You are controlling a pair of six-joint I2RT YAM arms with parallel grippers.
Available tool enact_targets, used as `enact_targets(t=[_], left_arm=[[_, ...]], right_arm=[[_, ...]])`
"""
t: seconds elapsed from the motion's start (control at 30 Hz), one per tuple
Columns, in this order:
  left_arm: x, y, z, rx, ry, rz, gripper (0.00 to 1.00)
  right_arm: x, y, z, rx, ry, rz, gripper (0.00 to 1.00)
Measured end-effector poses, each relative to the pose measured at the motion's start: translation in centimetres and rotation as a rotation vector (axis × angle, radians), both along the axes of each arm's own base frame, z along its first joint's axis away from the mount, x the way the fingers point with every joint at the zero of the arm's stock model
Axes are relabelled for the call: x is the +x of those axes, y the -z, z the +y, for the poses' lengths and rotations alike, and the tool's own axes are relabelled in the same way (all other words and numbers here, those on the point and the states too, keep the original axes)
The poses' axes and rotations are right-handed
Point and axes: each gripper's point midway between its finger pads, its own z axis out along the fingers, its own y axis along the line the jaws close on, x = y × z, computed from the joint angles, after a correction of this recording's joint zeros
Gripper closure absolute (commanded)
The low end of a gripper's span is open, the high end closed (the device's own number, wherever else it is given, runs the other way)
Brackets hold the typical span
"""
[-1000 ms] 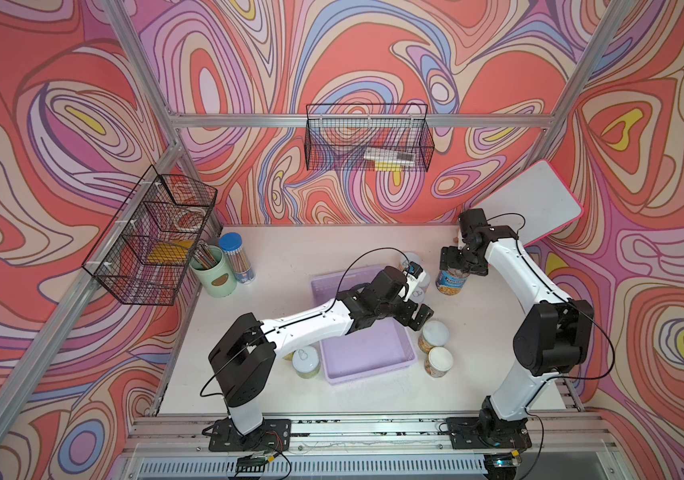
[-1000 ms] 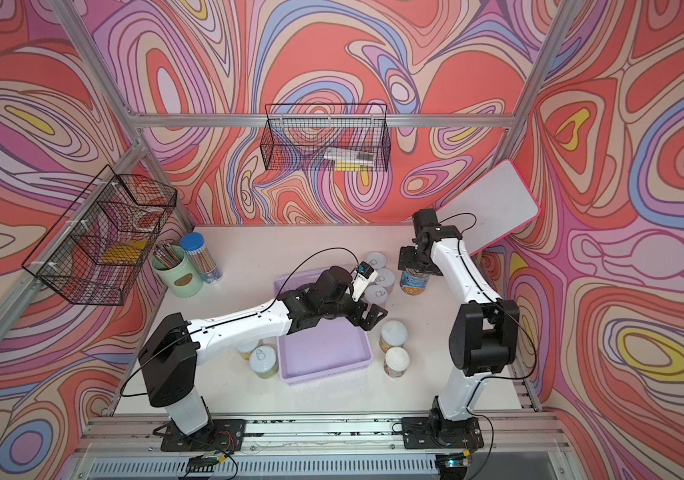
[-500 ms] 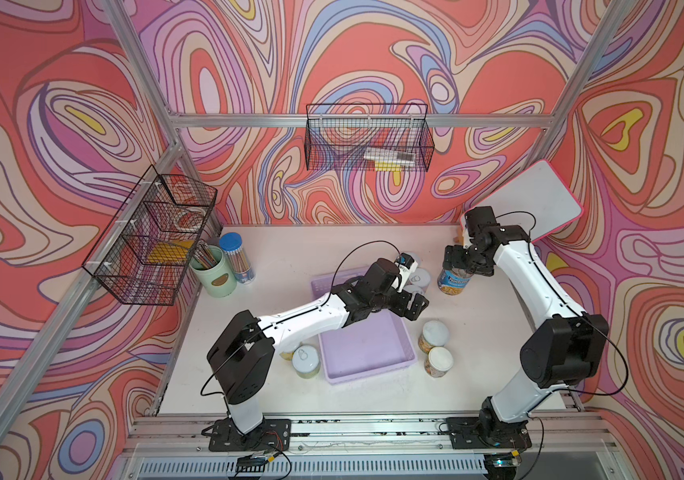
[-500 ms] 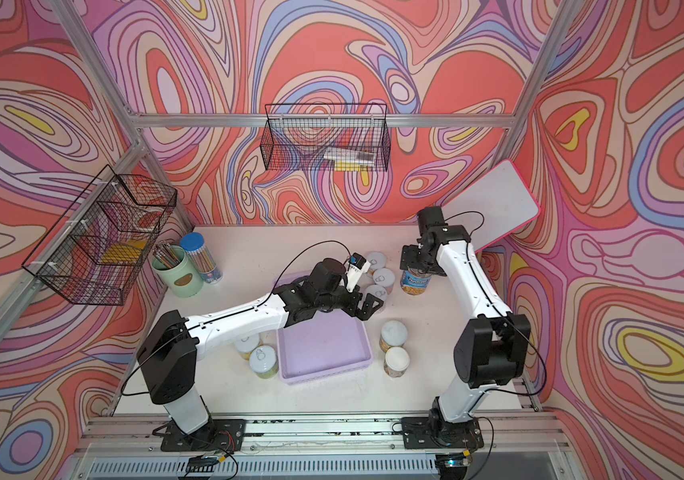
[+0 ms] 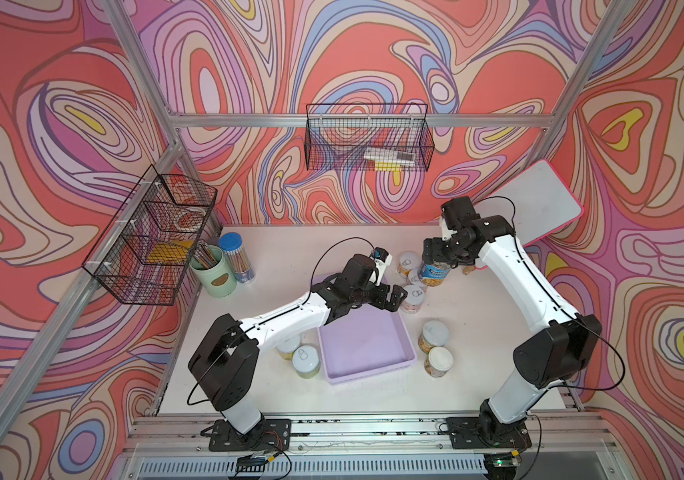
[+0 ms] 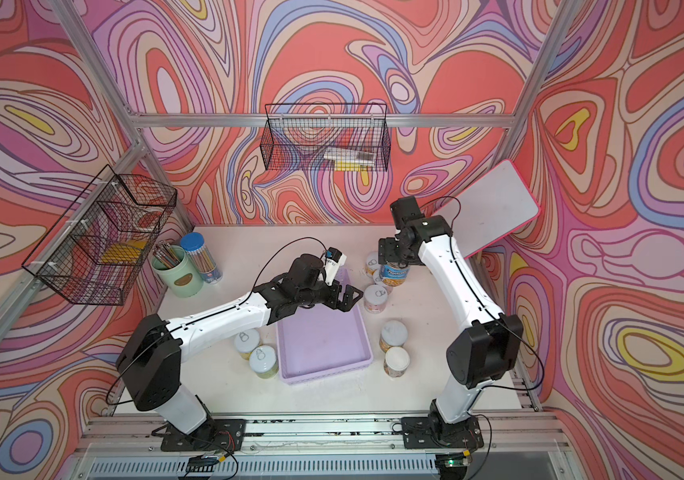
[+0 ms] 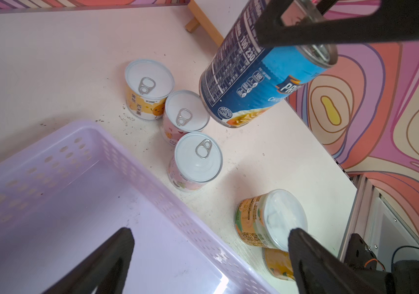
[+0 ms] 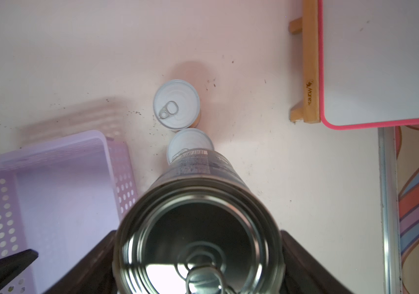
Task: Put the canned food in the basket
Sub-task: Place the canned food in the basket.
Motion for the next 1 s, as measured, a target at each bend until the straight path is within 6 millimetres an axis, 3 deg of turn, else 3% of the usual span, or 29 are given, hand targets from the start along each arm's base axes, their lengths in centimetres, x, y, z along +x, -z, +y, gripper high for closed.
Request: enact_targets(t=[0.17, 0.53, 0.77, 1.0], left_arm=[[0.5, -0.5, 3.3, -0.009, -0.070, -0.011, 0.01], [0.8, 0.4, 11.5, -0.022, -0.252, 0.007, 0.01], [0.4, 0.8, 15.2, -0.042, -0.341, 0.019, 0.01], [0.1, 1.1, 15.8, -0.042, -0.355, 0.027, 0.01]], right_arm=[[1.2, -0.1, 4.5, 0.001, -0.076, -0.005, 0.61], [1.7, 2.6, 13.9, -0.006, -0.238, 0.039, 0.61], [0.3, 3.1, 16.5, 0.004, -0.288, 0.059, 0.62], [-0.7, 3.2, 18.1, 0.015, -0.319, 0.062, 0.63]])
